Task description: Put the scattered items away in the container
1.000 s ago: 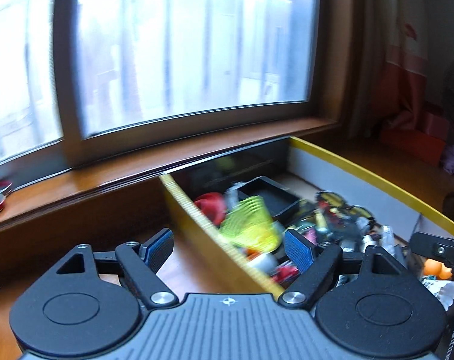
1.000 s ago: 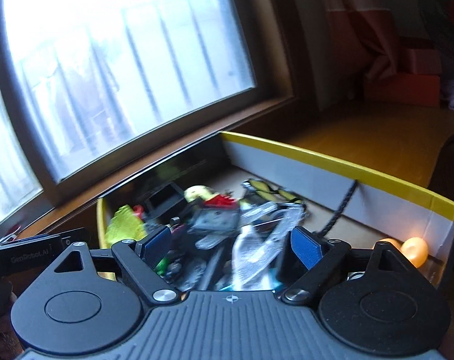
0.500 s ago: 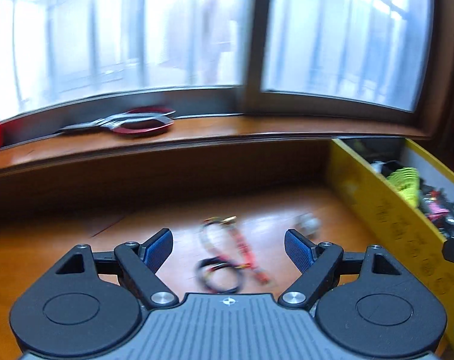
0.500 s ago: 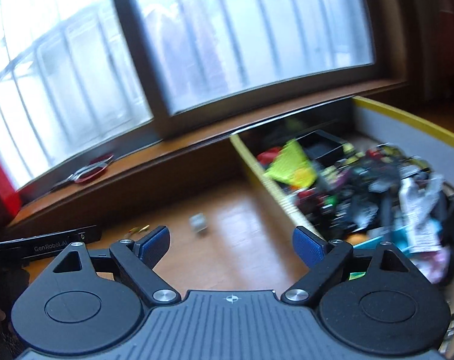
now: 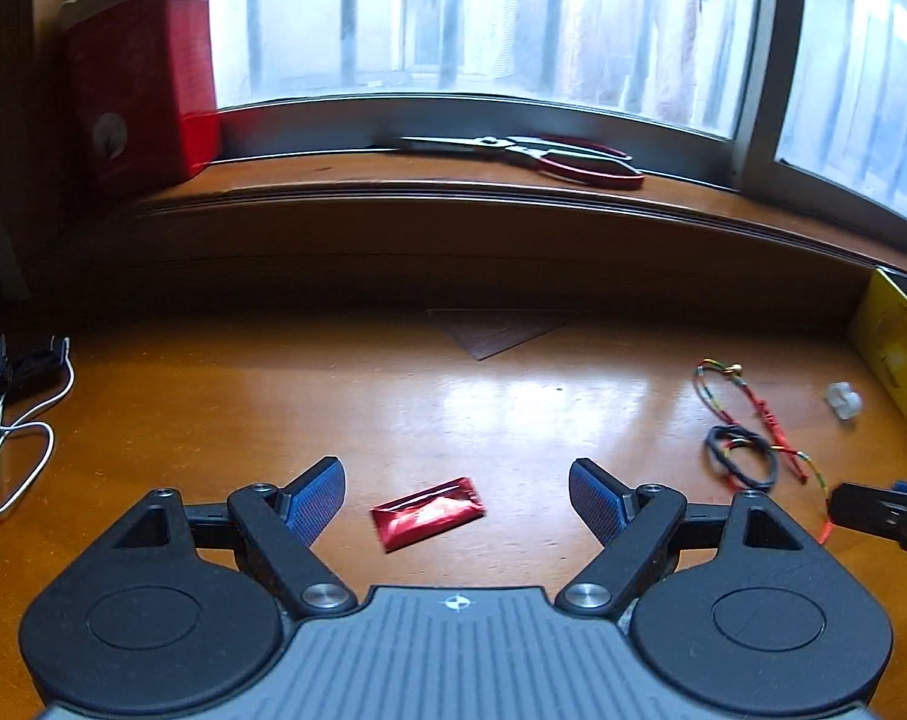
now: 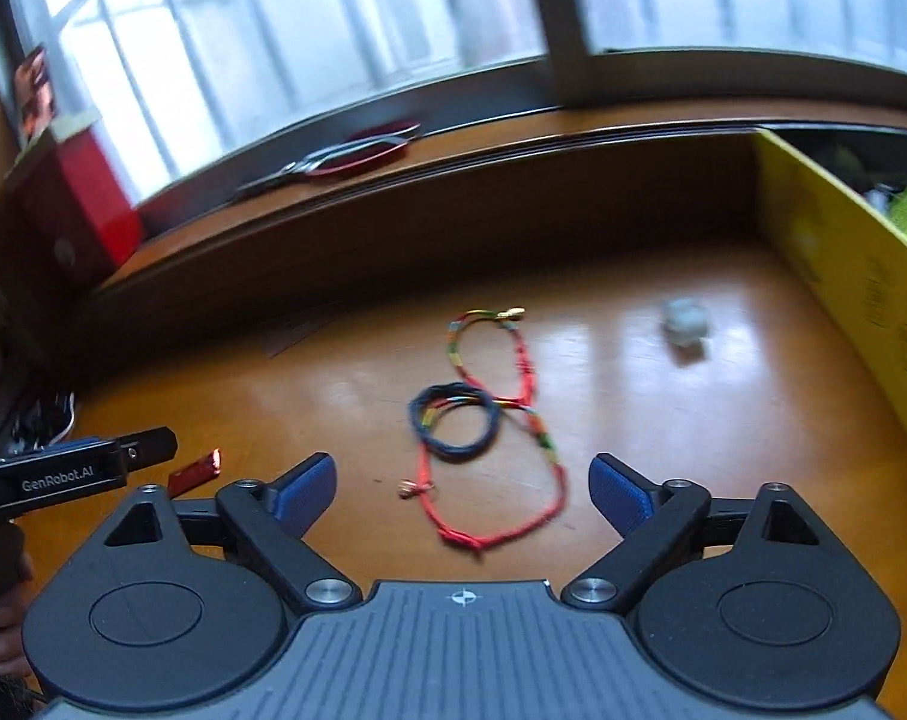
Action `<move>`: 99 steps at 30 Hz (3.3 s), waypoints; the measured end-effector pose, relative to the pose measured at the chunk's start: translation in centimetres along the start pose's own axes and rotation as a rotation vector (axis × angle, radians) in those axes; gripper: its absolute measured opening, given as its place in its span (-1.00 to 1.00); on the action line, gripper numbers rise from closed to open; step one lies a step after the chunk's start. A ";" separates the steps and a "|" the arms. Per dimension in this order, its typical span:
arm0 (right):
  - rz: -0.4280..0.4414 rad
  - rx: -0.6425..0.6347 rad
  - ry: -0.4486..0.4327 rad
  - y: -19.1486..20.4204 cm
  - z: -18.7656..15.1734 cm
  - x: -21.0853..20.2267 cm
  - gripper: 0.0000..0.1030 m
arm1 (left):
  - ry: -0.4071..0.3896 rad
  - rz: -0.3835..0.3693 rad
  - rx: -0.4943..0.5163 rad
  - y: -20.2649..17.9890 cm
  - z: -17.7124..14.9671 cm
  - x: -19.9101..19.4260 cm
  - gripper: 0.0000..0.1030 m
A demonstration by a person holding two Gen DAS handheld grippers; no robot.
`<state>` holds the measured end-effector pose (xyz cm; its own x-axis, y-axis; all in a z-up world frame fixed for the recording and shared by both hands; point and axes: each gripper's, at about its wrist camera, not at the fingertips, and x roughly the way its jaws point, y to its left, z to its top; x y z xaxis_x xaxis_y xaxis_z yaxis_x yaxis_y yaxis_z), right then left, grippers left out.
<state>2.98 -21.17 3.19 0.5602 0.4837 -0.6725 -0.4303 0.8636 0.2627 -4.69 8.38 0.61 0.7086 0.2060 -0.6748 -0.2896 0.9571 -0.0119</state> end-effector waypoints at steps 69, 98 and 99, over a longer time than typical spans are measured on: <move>0.046 -0.088 0.022 2.0 1.3 6.1 -0.80 | 0.126 -0.171 0.132 -2.0 1.3 5.8 -0.66; 0.013 -0.198 0.091 3.0 1.6 8.1 -0.66 | 0.112 -0.223 0.238 -5.2 1.4 6.3 -0.99; 0.012 -0.195 0.090 3.0 1.5 8.1 -0.71 | 0.113 -0.222 0.235 -5.1 1.4 6.3 -0.98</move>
<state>7.30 -14.45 -0.38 0.4923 0.4718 -0.7315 -0.5704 0.8096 0.1383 2.16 5.11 -2.51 0.6582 -0.0237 -0.7525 0.0291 0.9996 -0.0060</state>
